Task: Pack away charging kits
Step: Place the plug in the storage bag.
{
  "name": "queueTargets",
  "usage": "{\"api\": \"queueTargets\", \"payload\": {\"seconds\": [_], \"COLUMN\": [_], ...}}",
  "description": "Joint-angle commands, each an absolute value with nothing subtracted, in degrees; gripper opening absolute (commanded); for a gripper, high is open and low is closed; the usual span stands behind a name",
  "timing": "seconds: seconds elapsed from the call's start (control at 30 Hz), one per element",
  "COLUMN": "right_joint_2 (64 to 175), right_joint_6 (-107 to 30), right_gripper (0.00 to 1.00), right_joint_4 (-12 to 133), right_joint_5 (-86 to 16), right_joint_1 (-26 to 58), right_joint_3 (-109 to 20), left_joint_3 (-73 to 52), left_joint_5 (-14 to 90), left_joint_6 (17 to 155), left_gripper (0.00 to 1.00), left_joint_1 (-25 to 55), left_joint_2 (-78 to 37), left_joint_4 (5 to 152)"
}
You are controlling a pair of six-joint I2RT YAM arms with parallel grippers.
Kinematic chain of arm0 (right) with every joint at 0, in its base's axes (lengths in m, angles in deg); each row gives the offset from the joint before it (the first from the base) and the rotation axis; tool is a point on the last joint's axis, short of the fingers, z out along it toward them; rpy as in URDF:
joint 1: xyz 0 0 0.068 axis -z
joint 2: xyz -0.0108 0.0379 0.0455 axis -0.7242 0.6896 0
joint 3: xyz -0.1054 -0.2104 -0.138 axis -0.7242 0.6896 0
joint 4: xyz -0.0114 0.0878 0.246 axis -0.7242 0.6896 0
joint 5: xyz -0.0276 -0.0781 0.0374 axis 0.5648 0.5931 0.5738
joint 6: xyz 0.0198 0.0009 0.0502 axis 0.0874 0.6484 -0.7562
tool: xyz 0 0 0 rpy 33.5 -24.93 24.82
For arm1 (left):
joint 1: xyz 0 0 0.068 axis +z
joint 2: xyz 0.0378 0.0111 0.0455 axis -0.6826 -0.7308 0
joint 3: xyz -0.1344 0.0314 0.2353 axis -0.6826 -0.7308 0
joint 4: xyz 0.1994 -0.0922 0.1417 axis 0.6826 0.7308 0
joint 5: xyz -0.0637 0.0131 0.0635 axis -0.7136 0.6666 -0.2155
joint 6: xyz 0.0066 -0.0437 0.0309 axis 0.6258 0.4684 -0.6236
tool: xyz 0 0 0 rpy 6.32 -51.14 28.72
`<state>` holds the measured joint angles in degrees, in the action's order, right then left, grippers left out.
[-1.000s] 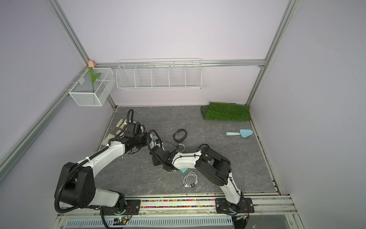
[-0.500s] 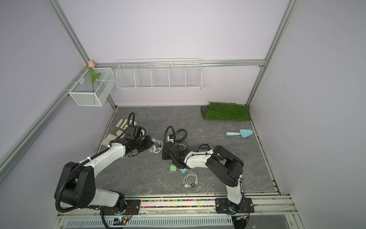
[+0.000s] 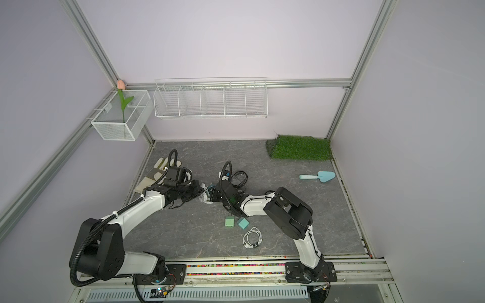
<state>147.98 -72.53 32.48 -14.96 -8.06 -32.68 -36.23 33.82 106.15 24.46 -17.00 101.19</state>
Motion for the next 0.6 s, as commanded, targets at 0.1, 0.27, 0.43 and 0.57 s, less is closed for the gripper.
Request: {"api": "queueTargets", "payload": {"seconds": [0.1,0.27,0.43,0.57], "right_joint_2": [150.62,152.03,153.18,154.38], "right_joint_6": [-76.03,-76.42,-76.54,-77.55], "right_gripper": [0.26,0.26,0.27,0.32], "right_joint_4": [28.10,25.28,24.93,28.86], "right_joint_5": [-18.48,-20.21,-20.89,-20.76], "right_joint_1": [-8.05,-8.13,-8.04,-8.01], "right_joint_3": [-34.90,-34.93,-35.33,-36.80], "left_joint_3": [-36.55,-36.42,-36.19,-36.02], "left_joint_5": [33.41,32.64,32.90,32.95], "left_joint_6": [105.78,105.67,105.62,105.51], "left_gripper": [0.00,0.00,0.00,0.00], "left_joint_1": [24.59,24.59,24.59,24.59], "left_joint_2": [-16.57,-16.58,-16.56,-16.35], "left_joint_4": [101.44,101.27,101.56,101.76]}}
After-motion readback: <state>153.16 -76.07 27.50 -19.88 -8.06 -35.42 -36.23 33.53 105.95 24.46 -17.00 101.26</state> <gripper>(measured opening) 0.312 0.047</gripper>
